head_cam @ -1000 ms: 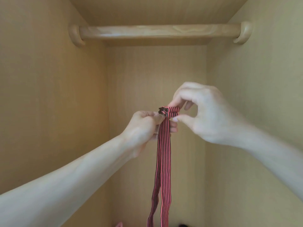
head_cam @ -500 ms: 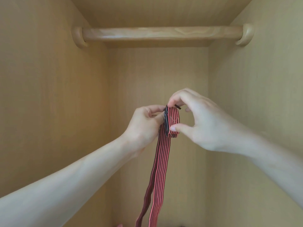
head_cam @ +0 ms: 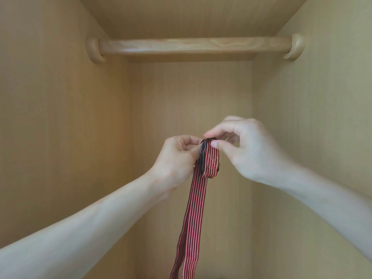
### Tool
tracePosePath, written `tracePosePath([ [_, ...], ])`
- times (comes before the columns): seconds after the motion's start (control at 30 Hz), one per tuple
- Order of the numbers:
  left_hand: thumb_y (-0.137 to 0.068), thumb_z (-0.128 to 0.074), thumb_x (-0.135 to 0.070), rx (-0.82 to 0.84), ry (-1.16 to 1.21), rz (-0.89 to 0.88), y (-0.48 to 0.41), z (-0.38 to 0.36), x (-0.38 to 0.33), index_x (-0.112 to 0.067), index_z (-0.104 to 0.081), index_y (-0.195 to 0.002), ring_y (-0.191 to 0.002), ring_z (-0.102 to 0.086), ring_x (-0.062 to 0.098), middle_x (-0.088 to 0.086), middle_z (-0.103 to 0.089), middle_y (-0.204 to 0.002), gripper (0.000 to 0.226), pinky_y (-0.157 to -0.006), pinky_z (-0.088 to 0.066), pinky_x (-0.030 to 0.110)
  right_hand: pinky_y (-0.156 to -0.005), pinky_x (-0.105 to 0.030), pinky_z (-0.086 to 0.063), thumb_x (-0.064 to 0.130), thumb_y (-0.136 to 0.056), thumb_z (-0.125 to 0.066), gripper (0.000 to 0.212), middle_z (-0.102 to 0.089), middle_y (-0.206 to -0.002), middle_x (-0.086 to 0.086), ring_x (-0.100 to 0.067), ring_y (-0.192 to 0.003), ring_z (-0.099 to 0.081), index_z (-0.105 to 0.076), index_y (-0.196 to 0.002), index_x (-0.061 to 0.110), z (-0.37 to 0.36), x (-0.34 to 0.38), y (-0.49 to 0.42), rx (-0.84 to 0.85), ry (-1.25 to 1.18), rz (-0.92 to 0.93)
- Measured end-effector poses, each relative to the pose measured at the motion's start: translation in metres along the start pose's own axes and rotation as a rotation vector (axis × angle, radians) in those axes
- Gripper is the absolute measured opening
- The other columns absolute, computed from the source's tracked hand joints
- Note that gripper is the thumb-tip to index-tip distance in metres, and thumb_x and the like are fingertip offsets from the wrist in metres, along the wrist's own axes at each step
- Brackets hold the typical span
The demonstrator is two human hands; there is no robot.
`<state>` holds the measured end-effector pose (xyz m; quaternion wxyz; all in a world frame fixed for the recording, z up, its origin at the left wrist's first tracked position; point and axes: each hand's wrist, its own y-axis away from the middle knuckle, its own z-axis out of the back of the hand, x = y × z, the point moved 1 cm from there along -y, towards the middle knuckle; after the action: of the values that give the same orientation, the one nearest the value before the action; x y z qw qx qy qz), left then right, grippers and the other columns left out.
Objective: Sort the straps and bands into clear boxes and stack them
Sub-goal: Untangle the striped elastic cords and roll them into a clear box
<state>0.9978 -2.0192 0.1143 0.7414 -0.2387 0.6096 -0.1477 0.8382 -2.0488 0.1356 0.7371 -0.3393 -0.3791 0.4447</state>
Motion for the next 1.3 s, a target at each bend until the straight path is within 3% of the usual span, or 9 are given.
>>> tracePosePath([
  [0.2, -0.102, -0.059, -0.014, -0.032, -0.028, -0.016, 0.001, 0.000, -0.003, 0.000, -0.067, -0.107, -0.095, -0.070, 0.046, 0.022, -0.075, -0.093, 0.017, -0.090, -0.053, 0.063, -0.066, -0.017, -0.054, -0.001, -0.087, -0.073, 0.020, -0.067, -0.091, 0.002, -0.008, -0.076, -0.067, -0.077, -0.084, 0.018, 0.000, 0.002, -0.001, -0.014, -0.140, -0.096],
  [0.4, -0.100, -0.062, -0.017, -0.043, 0.032, -0.044, 0.000, 0.001, -0.007, 0.001, -0.060, -0.110, -0.092, -0.072, 0.043, 0.024, -0.075, -0.090, 0.021, -0.088, -0.054, 0.063, -0.072, -0.023, -0.053, 0.010, -0.088, -0.075, 0.018, -0.067, -0.095, 0.005, -0.006, -0.073, -0.064, -0.070, -0.101, 0.021, 0.002, -0.003, -0.005, 0.033, -0.215, -0.218],
  [0.53, -0.097, -0.066, -0.018, -0.032, 0.077, -0.010, 0.002, 0.002, -0.004, 0.004, -0.057, -0.110, -0.093, -0.073, 0.043, 0.024, -0.075, -0.092, 0.027, -0.088, -0.054, 0.064, -0.068, -0.024, -0.054, 0.009, -0.092, -0.071, 0.011, -0.074, -0.091, 0.000, -0.013, -0.073, -0.068, -0.073, -0.096, 0.019, 0.001, -0.005, -0.006, 0.095, -0.219, -0.271],
  [0.63, -0.093, -0.070, -0.016, 0.026, 0.121, -0.004, 0.002, 0.005, -0.004, 0.000, -0.060, -0.103, -0.091, -0.073, 0.042, 0.024, -0.075, -0.092, 0.021, -0.086, -0.058, 0.058, -0.064, -0.022, -0.054, 0.009, -0.090, -0.073, 0.009, -0.075, -0.084, -0.001, -0.011, -0.069, -0.069, -0.073, -0.092, 0.019, 0.006, -0.005, -0.007, 0.119, -0.236, -0.313],
  [0.73, -0.089, -0.071, -0.012, 0.074, 0.196, -0.033, -0.001, 0.008, -0.007, 0.002, -0.067, -0.100, -0.079, -0.075, 0.031, 0.023, -0.075, -0.092, 0.019, -0.073, -0.063, 0.042, -0.063, -0.021, -0.053, 0.012, -0.089, -0.075, 0.007, -0.076, -0.082, -0.003, -0.008, -0.067, -0.066, -0.073, -0.091, 0.018, 0.012, -0.005, -0.010, 0.114, -0.263, -0.353],
  [0.9, -0.099, -0.059, -0.016, 0.237, 0.272, -0.049, 0.000, 0.007, -0.010, 0.000, -0.068, -0.121, -0.089, -0.073, 0.025, 0.021, -0.074, -0.109, 0.028, -0.075, -0.058, 0.030, -0.060, -0.017, -0.047, 0.010, -0.091, -0.073, 0.004, -0.073, -0.078, -0.002, 0.001, -0.056, -0.060, -0.072, -0.090, 0.014, 0.018, -0.005, -0.013, 0.042, -0.285, -0.426],
  [0.97, -0.092, -0.069, -0.018, 0.309, 0.217, -0.080, 0.002, 0.006, -0.009, -0.010, -0.063, -0.130, -0.100, -0.072, 0.027, 0.015, -0.073, -0.117, 0.039, -0.083, -0.058, 0.031, -0.060, -0.018, -0.048, 0.010, -0.092, -0.071, 0.004, -0.073, -0.081, -0.003, -0.003, -0.062, -0.064, -0.071, -0.091, 0.013, 0.021, -0.005, -0.015, 0.005, -0.308, -0.461],
  [1.07, -0.085, -0.077, -0.004, 0.295, 0.003, -0.132, -0.001, 0.004, -0.007, -0.014, -0.054, -0.135, -0.107, -0.072, 0.025, 0.005, -0.075, -0.116, 0.056, -0.092, -0.058, 0.034, -0.069, -0.027, -0.050, 0.011, -0.093, -0.071, 0.001, -0.075, -0.090, -0.010, -0.018, -0.077, -0.068, -0.071, -0.093, 0.012, 0.023, -0.005, -0.016, -0.021, -0.324, -0.492],
  [1.3, -0.090, -0.072, -0.005, 0.298, -0.200, -0.200, -0.005, 0.010, -0.007, -0.005, -0.069, -0.111, -0.093, -0.076, 0.023, 0.009, -0.078, -0.098, 0.021, -0.085, -0.058, 0.026, -0.075, -0.031, -0.056, 0.010, -0.091, -0.074, 0.007, -0.076, -0.090, -0.012, -0.020, -0.078, -0.070, -0.072, -0.096, 0.007, 0.026, -0.004, -0.016, 0.007, -0.372, -0.525],
])
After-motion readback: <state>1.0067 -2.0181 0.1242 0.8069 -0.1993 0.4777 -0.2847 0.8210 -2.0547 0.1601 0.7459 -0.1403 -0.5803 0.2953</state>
